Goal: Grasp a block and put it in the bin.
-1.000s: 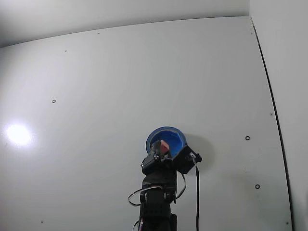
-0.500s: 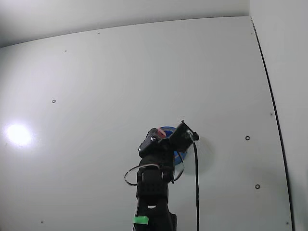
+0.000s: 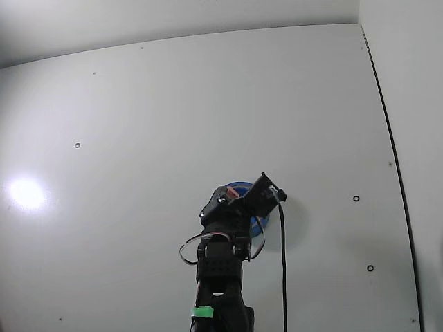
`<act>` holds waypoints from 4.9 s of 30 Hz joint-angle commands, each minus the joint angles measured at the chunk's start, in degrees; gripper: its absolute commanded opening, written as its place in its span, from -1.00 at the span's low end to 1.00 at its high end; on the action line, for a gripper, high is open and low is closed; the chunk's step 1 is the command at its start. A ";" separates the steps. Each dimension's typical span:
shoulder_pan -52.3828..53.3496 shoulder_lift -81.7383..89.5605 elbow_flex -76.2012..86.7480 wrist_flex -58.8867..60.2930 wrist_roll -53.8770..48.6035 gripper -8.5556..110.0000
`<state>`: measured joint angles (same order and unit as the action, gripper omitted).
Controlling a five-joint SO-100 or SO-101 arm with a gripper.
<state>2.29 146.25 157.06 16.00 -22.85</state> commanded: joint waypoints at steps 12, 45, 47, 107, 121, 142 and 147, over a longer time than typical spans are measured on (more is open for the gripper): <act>0.35 1.14 -2.72 -1.76 0.35 -0.74; 11.25 39.46 21.09 29.44 34.89 -0.81; 11.25 39.46 22.41 32.70 33.40 -0.81; -2.29 39.37 22.15 36.65 30.06 -0.85; -2.29 39.37 22.15 36.56 30.06 -0.85; -2.29 39.37 22.15 36.56 30.06 -0.85; -2.29 39.37 22.15 36.56 30.06 -0.85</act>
<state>-0.18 185.27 180.18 52.47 7.03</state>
